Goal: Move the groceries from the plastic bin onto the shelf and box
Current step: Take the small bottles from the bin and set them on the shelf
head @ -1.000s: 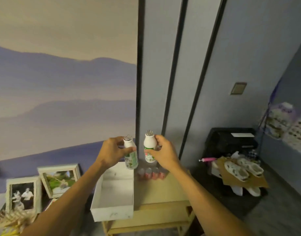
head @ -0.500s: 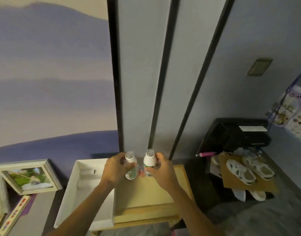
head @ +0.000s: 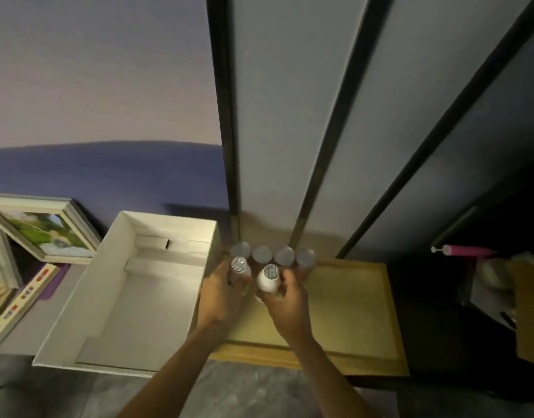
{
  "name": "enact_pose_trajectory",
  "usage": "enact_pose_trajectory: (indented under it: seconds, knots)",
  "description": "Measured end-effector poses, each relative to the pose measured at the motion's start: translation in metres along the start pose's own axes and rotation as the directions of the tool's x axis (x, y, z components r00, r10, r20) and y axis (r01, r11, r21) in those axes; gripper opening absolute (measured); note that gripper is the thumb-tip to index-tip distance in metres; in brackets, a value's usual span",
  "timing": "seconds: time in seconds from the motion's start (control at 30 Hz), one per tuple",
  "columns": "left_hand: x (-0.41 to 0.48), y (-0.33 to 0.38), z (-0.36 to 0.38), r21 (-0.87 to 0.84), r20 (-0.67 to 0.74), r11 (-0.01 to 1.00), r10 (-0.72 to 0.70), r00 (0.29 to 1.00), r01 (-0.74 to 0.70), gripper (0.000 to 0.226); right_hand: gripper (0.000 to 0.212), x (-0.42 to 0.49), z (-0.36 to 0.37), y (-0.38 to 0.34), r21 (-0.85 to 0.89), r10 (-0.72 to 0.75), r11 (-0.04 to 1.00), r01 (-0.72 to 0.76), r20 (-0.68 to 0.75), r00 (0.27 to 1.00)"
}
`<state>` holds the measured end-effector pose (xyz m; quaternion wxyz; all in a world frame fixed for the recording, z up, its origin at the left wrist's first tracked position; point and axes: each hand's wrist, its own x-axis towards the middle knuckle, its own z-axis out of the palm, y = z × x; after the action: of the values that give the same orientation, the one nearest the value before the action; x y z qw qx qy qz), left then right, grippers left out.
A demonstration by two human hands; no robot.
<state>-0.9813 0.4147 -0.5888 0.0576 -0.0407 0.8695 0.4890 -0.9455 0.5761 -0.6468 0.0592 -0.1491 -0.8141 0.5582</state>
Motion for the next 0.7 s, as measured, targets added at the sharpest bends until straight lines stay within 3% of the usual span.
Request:
enact_pose_trajectory:
  seconds: [0.13,0.43,0.7]
  knots:
    - [0.004,-0.018,0.010,0.025,-0.038,1.000,-0.011,0.999,0.012,0.030,0.043,0.001,0.014,0.010,0.036,-0.010,0.999,0.011,-0.017,1.000]
    - [0.005,-0.019,0.011,0.060,-0.024,0.996,-0.059,0.998,0.061,0.036,0.061,0.003,0.014,0.003,-0.047,-0.047,0.998,0.050,0.061,0.997]
    - [0.004,0.052,-0.046,0.157,0.084,0.971,0.167,0.982,-0.178,0.068,0.071,-0.002,-0.067,-0.075,-0.323,-0.085,0.940,0.107,0.080,0.993]
